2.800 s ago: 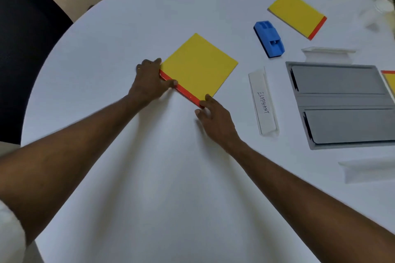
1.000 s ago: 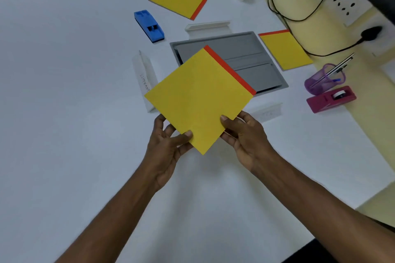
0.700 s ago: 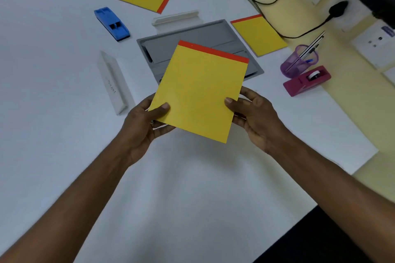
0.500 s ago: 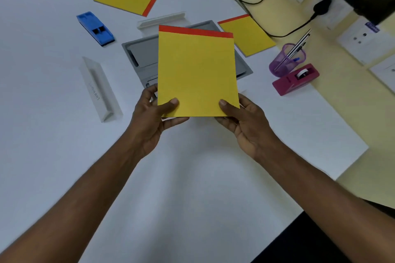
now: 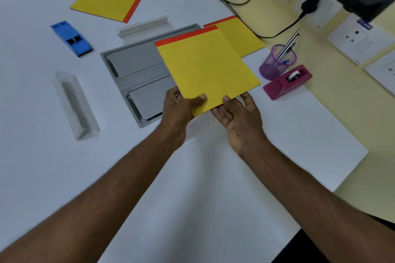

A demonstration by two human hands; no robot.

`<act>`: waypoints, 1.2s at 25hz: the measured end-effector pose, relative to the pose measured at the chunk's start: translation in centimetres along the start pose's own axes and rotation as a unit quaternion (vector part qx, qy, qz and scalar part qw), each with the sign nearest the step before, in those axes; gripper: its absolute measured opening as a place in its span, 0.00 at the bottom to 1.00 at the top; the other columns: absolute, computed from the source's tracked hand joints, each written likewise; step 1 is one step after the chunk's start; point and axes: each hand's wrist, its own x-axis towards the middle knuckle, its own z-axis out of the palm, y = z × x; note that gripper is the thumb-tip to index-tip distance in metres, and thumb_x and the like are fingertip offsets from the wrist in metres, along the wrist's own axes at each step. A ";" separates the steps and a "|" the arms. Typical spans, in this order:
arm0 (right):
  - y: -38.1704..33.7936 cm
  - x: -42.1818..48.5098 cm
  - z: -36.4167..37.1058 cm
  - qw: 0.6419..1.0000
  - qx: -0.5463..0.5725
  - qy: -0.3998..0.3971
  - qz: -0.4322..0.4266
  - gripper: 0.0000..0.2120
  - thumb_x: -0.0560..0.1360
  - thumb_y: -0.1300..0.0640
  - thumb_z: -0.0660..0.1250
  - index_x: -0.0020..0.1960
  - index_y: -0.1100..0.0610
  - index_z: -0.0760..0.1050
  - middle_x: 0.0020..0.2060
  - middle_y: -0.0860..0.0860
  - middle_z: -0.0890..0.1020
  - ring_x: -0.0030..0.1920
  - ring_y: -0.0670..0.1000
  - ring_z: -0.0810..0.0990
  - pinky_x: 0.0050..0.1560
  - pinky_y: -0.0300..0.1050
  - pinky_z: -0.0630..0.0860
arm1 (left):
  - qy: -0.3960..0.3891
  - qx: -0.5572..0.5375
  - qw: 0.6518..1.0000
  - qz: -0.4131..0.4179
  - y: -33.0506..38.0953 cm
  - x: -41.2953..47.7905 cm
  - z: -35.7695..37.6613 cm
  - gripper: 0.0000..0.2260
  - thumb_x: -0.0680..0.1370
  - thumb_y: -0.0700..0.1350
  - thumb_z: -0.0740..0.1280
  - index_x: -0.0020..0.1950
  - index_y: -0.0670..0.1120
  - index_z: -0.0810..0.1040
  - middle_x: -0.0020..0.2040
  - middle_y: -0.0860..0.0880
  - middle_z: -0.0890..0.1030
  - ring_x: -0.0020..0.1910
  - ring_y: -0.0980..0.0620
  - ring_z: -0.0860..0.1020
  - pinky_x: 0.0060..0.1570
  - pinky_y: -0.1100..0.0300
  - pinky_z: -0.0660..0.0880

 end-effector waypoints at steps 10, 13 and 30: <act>-5.4 11.7 -0.8 0.995 -0.045 0.083 -0.013 0.20 0.80 0.71 0.62 0.70 0.60 0.70 0.50 0.56 0.79 0.47 0.54 0.82 0.56 0.53 0.82 | -0.054 0.630 0.732 0.256 -1.1 11.7 -6.8 0.26 0.84 0.57 0.57 0.78 0.45 0.65 0.76 0.42 0.68 0.78 0.43 0.63 0.76 0.44 0.61; -6.0 16.0 -1.1 0.992 -0.057 0.113 -0.005 0.24 0.80 0.72 0.62 0.74 0.61 0.65 0.48 0.56 0.77 0.47 0.54 0.80 0.60 0.55 0.80 | -0.060 0.717 0.647 0.254 -2.0 14.7 -8.7 0.28 0.84 0.59 0.51 0.81 0.47 0.59 0.82 0.43 0.58 0.82 0.42 0.52 0.79 0.40 0.50; -6.5 30.1 0.2 0.841 -0.467 0.254 -0.097 0.28 0.77 0.60 0.70 0.72 0.64 0.65 0.69 0.61 0.73 0.67 0.60 0.75 0.68 0.56 0.73 | -0.033 0.720 0.621 0.309 -3.7 17.6 -9.5 0.28 0.85 0.61 0.42 0.83 0.51 0.49 0.83 0.51 0.50 0.82 0.54 0.45 0.81 0.44 0.47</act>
